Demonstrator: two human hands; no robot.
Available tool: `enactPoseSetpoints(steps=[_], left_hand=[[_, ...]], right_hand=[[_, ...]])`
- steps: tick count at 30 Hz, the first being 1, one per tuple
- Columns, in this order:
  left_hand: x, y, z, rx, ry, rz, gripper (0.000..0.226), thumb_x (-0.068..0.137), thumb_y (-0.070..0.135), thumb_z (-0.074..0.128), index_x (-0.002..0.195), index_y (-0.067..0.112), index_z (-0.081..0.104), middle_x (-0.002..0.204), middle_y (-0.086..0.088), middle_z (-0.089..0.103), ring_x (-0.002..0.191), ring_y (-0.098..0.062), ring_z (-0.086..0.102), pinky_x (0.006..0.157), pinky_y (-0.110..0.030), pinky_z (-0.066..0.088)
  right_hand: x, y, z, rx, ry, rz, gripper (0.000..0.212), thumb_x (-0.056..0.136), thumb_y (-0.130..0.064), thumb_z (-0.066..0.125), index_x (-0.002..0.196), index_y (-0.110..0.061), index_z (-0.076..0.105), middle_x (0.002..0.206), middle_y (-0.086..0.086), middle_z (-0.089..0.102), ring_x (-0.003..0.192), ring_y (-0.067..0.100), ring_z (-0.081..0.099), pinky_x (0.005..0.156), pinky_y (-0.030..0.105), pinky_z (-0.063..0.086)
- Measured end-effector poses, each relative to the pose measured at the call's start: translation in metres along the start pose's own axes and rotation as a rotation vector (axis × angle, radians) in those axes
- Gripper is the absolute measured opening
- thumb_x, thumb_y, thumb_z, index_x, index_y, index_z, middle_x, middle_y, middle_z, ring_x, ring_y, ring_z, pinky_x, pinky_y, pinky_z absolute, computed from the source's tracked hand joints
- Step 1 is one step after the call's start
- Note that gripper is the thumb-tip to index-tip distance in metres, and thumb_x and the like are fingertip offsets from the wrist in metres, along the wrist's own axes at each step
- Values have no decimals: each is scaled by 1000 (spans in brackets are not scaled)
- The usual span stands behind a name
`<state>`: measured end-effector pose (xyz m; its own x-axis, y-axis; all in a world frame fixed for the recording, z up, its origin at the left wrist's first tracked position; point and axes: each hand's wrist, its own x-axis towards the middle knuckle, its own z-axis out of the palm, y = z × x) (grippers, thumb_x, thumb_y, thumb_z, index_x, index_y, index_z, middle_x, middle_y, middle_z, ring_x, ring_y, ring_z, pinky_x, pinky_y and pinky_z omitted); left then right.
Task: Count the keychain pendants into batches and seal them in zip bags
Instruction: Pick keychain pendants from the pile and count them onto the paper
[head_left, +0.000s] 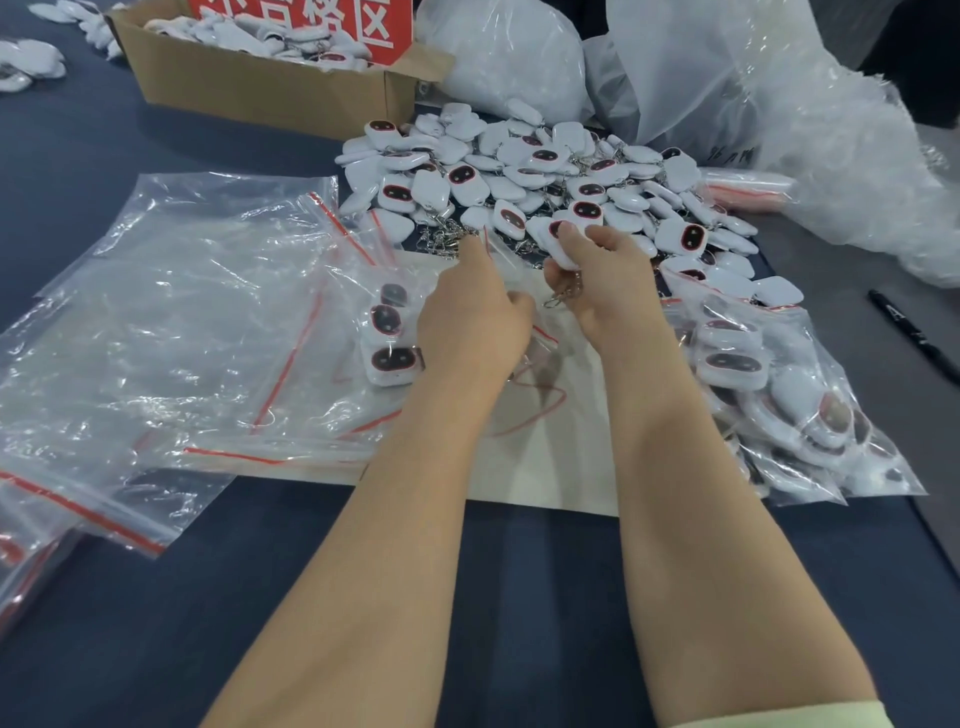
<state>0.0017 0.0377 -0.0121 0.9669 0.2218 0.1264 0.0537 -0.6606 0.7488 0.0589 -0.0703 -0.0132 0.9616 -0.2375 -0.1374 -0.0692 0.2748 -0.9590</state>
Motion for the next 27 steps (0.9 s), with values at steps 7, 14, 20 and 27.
enactPoseSetpoints(steps=[7, 14, 20, 27], left_hand=[[1, -1, 4, 21, 2, 25, 42, 87, 24, 53, 127, 13, 43, 104, -7, 65, 98, -30, 60, 82, -38, 48], [3, -3, 5, 20, 18, 34, 41, 87, 25, 54, 125, 14, 45, 102, -7, 66, 97, -31, 60, 83, -38, 49], [4, -5, 6, 29, 24, 39, 40, 87, 24, 54, 124, 14, 45, 101, -7, 66, 97, -31, 61, 82, -39, 49], [5, -6, 8, 28, 29, 37, 39, 86, 25, 54, 122, 14, 46, 102, -7, 66, 97, -31, 60, 79, -36, 46]], right_hand=[[2, 9, -2, -29, -94, 35, 11, 88, -13, 65, 78, -12, 59, 64, -1, 64, 55, 10, 62, 64, 27, 47], [-1, 15, -1, -134, -149, -113, 8, 89, -10, 64, 82, -8, 61, 72, 5, 63, 71, 20, 59, 76, 34, 52], [-4, 10, 3, -44, -116, -67, 12, 96, -11, 57, 85, -9, 61, 82, 7, 63, 76, 17, 61, 69, 24, 53], [-8, 7, 3, -18, -104, -43, 22, 100, -10, 47, 85, -9, 62, 91, 12, 63, 85, 22, 59, 64, 23, 52]])
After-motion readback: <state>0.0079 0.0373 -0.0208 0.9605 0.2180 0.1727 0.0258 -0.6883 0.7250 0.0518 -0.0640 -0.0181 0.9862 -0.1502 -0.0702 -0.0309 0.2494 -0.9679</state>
